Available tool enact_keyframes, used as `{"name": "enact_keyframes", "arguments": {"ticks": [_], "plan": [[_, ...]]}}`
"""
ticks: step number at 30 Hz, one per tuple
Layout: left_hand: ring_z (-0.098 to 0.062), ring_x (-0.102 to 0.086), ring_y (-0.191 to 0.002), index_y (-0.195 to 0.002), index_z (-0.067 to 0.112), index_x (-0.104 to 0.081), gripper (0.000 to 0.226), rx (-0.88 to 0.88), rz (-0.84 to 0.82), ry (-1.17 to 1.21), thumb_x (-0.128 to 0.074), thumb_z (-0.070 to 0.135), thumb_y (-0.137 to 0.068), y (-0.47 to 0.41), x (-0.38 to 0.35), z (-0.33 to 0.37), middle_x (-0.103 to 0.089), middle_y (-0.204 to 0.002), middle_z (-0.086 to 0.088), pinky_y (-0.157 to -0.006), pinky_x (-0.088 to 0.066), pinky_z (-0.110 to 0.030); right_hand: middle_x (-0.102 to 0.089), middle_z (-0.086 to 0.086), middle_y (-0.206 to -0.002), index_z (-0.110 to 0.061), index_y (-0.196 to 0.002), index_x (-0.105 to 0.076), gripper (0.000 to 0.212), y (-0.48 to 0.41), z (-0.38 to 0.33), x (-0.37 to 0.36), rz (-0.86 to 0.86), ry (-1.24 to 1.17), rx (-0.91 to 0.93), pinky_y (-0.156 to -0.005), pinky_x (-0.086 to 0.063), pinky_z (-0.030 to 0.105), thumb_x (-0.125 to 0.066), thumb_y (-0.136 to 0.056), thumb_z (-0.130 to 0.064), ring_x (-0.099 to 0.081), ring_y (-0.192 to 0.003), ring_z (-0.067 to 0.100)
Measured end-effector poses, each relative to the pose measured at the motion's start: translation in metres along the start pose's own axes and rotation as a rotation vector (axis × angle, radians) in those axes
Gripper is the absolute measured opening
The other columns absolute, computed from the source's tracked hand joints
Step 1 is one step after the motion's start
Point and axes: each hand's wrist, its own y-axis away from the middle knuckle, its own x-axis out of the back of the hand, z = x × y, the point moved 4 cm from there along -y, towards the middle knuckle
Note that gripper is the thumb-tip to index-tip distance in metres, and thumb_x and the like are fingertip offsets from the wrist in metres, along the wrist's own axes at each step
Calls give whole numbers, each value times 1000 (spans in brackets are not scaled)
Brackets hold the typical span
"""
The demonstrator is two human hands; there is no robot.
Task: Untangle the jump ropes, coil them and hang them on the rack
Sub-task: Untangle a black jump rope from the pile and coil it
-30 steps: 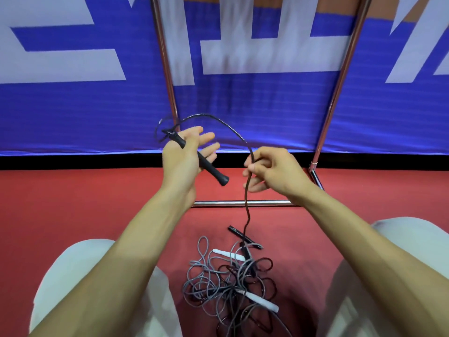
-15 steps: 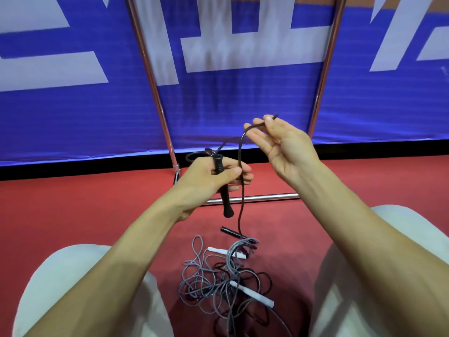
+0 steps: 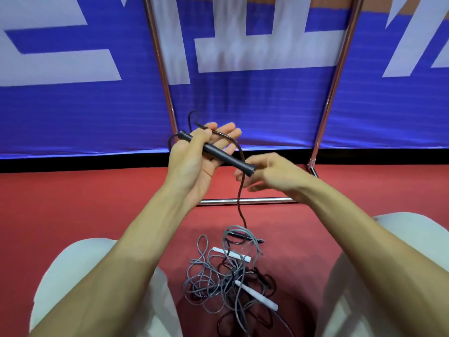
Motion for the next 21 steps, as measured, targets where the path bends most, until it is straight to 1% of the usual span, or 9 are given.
{"name": "enact_keyframes", "arguments": {"ticks": [3,5,6,7,9,12,15,18,21], "plan": [[-26,-73,-94,-96,8,-52,16,-4,-6,161,-37,4,-102,-4,5,10,-75,-96,-13,-77,-60,-32,-66,-3,-88,-16,-94,-68,23,3,11,-19,-261,168,-28,-77,-48,20,-54,-91,2,-59,-82,6],[-25,-73,-94,-96,9,-53,18,-10,-5,198,-37,5,-102,-4,8,14,-75,-97,-12,-76,-60,-31,-64,2,-90,-17,-91,-66,16,4,16,-29,-364,201,-52,-81,-50,29,-56,-93,-4,-59,-84,11],[-25,-72,-95,-97,9,-54,18,-12,-1,209,-37,6,-103,-4,10,14,-74,-98,-12,-78,-60,-31,-64,4,-89,-14,-89,-65,14,2,17,-30,-347,213,-48,-80,-54,33,-56,-93,-5,-60,-82,14],[-25,-72,-97,-98,9,-55,18,-16,5,211,-37,8,-103,-5,11,14,-74,-100,-12,-81,-59,-31,-64,6,-85,-11,-86,-65,14,0,15,-29,-279,235,-26,-79,-56,37,-56,-93,-3,-61,-79,16],[-24,-70,-104,-103,9,-56,18,-31,33,161,-37,10,-104,-7,16,13,-72,-107,-11,-88,-57,-33,-66,8,-76,-8,-81,-64,16,-3,9,-22,-76,271,51,-72,-59,37,-56,-91,2,-62,-70,18],[-22,-69,-106,-110,10,-59,18,-33,128,-120,-43,8,-101,-9,26,8,-69,-115,-10,-92,-55,-33,-68,13,-78,-8,-80,-62,18,-2,1,-10,134,197,137,-62,-58,27,-54,-91,4,-66,-67,22],[-21,-69,-102,-113,12,-62,19,52,156,-387,-52,7,-97,-6,28,-5,-70,-112,-7,-92,-52,-30,-64,14,-78,-11,-79,-57,23,2,-9,1,240,-2,194,-54,-56,26,-48,-95,3,-66,-63,28],[-17,-69,-100,-113,11,-65,20,120,83,-615,-52,9,-98,-4,25,-19,-70,-112,-7,-89,-52,-29,-62,13,-76,-10,-82,-56,19,9,-19,11,286,-166,247,-52,-56,30,-47,-96,0,-66,-62,28],[-14,-71,-97,-115,11,-66,24,193,-90,-766,-49,9,-100,0,17,-31,-73,-109,-7,-84,-55,-24,-63,12,-74,-9,-82,-56,15,13,-24,19,347,-287,278,-52,-57,31,-52,-95,-2,-67,-57,22]]}}
